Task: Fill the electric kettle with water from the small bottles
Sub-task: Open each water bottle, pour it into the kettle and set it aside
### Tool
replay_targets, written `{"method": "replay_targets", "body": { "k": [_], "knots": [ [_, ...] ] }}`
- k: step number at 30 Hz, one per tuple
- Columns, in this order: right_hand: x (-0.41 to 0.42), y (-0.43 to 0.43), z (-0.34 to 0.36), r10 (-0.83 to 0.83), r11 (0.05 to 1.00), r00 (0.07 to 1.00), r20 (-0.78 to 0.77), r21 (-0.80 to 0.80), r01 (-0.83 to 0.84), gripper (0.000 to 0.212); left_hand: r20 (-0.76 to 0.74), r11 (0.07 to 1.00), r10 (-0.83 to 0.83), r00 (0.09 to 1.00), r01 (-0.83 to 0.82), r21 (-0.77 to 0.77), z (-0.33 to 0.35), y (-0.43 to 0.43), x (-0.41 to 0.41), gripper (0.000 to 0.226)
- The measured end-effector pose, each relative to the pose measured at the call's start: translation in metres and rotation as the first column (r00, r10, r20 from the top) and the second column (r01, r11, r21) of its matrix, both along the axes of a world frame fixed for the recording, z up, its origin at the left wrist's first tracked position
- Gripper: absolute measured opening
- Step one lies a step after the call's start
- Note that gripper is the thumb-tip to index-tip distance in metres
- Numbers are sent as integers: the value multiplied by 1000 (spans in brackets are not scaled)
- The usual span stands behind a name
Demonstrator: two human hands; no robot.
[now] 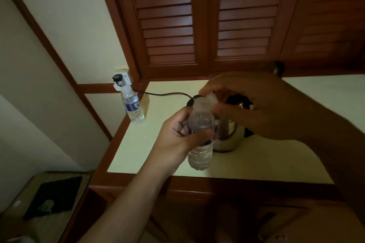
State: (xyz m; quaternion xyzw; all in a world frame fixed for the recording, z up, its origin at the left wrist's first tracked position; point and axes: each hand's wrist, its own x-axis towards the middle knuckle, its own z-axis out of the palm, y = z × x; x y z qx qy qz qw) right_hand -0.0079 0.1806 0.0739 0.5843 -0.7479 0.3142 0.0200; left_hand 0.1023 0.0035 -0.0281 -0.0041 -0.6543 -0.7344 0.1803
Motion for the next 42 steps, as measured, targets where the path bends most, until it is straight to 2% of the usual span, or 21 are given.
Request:
{"method": "replay_targets", "body": {
  "k": [5, 6, 8, 10, 13, 16, 19, 20, 22, 24, 26, 29, 33, 37, 42],
  "knots": [
    [17, 41, -73, -187, 919, 915, 357, -265, 292, 24, 38, 998, 41, 998, -40, -48, -15, 18, 0, 32],
    [17, 49, -91, -223, 897, 885, 409, -270, 351, 20, 52, 998, 51, 997, -49, -42, -17, 21, 1, 31],
    [11, 66, -126, -359, 863, 826, 434, -183, 471, 16, 74, 998, 64, 995, -61, -33, -21, 25, 1, 32],
    [1, 81, -158, -501, 831, 778, 379, -42, 555, 14, 97, 997, 73, 993, -70, -36, -24, 29, 1, 34],
    [-16, 93, -190, -551, 811, 746, 374, 30, 584, 9, 123, 996, 81, 989, -77, -41, -27, 33, 1, 38],
    [-29, 93, -211, -564, 823, 794, 227, 69, 564, 8, 136, 996, 76, 988, -69, -54, -28, 37, 1, 41],
    [-34, 90, -215, -563, 826, 804, 191, 116, 551, 7, 147, 995, 91, 985, -84, -54, -29, 40, 0, 41],
    [-34, 90, -215, -565, 825, 807, 173, 130, 550, 15, 147, 995, 94, 985, -87, -55, -29, 40, 0, 41],
    [-32, 88, -214, -574, 809, 816, 72, 207, 550, 46, 140, 994, 98, 985, -91, -56, -30, 39, 0, 42],
    [-29, 85, -211, -614, 746, 789, -25, 307, 590, 72, 130, 991, 121, 984, -112, -72, -30, 38, 1, 44],
    [-26, 81, -209, -654, 668, 751, -91, 398, 629, 89, 112, 982, 162, 980, -149, -117, -28, 36, 4, 47],
    [-23, 77, -207, -662, 610, 735, -150, 463, 644, 100, 55, 957, 231, 971, -217, -191, -18, 32, 7, 48],
    [-25, 75, -208, -643, 581, 737, -206, 496, 646, 102, -31, 928, 264, 964, -263, -264, 6, 21, 7, 45],
    [-26, 73, -208, -630, 572, 740, -237, 503, 648, 101, -87, 855, 297, 951, -306, -418, 36, 5, 1, 42],
    [-26, 74, -208, -621, 558, 740, -260, 517, 649, 100, -73, 633, 365, 928, -305, -711, 56, -18, -21, 42]
  ]
}}
